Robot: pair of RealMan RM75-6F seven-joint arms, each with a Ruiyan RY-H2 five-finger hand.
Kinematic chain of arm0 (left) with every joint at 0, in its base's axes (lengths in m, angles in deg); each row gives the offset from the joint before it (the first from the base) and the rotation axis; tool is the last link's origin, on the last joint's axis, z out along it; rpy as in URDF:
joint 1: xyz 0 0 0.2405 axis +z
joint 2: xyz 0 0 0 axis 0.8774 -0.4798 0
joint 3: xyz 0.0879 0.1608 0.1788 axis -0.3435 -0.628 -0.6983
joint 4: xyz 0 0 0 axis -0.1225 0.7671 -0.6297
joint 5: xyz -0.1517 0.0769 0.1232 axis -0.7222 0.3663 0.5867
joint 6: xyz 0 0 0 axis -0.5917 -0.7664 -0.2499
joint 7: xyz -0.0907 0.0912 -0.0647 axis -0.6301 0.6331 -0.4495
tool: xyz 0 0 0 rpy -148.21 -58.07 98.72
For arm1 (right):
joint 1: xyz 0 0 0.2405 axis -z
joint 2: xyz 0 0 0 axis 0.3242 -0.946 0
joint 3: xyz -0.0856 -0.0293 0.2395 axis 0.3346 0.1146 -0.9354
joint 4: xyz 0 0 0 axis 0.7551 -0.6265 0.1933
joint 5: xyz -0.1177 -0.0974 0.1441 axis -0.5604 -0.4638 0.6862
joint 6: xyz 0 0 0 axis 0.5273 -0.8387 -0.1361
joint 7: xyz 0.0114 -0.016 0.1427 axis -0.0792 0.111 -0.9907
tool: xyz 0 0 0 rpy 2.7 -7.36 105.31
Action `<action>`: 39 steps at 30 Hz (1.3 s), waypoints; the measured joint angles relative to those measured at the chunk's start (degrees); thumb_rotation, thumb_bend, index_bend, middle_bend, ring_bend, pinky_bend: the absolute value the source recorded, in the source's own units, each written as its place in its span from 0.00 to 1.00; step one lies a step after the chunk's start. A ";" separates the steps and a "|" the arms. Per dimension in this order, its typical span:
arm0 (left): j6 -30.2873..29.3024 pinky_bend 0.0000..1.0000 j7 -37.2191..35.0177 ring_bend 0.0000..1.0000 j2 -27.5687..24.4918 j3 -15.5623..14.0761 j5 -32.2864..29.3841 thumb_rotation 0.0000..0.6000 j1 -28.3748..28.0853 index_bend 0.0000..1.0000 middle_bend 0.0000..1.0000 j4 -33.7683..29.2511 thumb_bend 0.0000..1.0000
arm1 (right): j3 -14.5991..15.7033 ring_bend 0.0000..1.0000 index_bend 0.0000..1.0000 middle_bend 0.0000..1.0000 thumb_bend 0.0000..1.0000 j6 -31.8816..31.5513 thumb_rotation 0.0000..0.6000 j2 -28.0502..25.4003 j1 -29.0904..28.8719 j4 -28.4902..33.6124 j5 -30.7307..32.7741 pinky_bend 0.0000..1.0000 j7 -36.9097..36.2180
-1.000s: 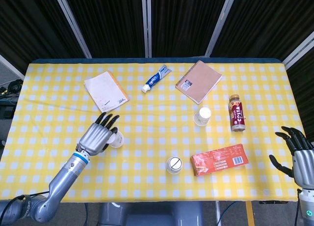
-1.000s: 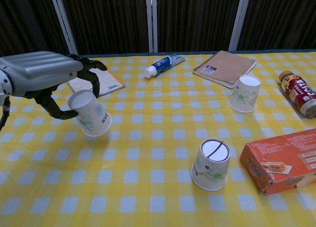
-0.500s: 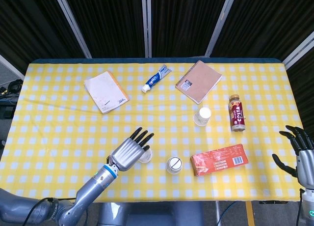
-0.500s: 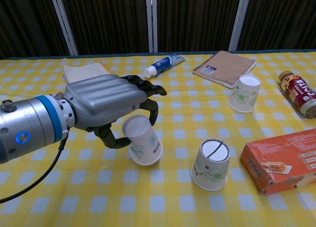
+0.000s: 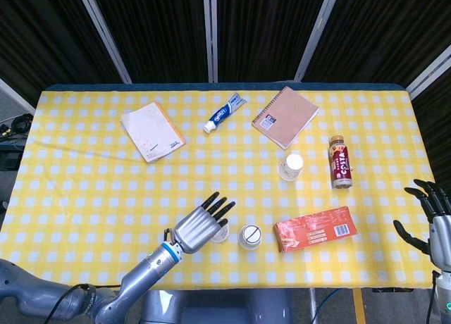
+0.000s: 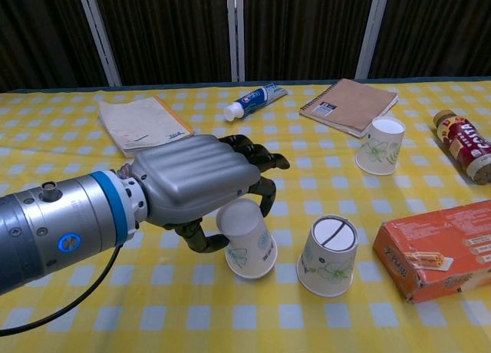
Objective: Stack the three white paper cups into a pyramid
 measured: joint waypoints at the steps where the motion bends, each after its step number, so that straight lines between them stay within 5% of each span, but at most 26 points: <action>1: 0.06 0.00 -0.02 0.00 0.27 0.03 -0.05 1.00 -0.17 0.44 0.00 0.08 0.40 | -0.01 0.15 0.30 0.19 0.11 -0.01 1.00 0.01 0.00 0.02 -0.01 0.36 0.01; 19: -0.19 0.00 0.79 0.00 3.14 -0.33 -1.19 1.00 -1.52 0.40 0.00 0.33 0.39 | -0.10 0.15 0.30 0.19 0.11 0.14 1.00 -0.30 0.11 0.21 0.20 0.36 -0.48; 21: -0.24 0.00 0.74 0.00 3.38 -0.37 -1.13 1.00 -1.57 0.37 0.00 0.41 0.39 | -0.06 0.15 0.30 0.19 0.11 0.25 1.00 -0.32 0.10 0.22 0.23 0.36 -0.45; 27: -0.42 0.00 0.67 0.00 3.83 -0.60 -1.22 1.00 -1.62 0.02 0.00 0.62 0.32 | -0.05 0.15 0.30 0.19 0.11 0.36 1.00 -0.38 0.10 0.25 0.29 0.36 -0.44; 39: -3.31 0.00 0.62 0.00 2.38 -1.96 1.06 1.00 -0.33 0.00 0.00 -0.56 0.31 | -0.02 0.15 0.30 0.19 0.11 0.59 1.00 -0.38 0.10 0.13 0.45 0.36 -0.26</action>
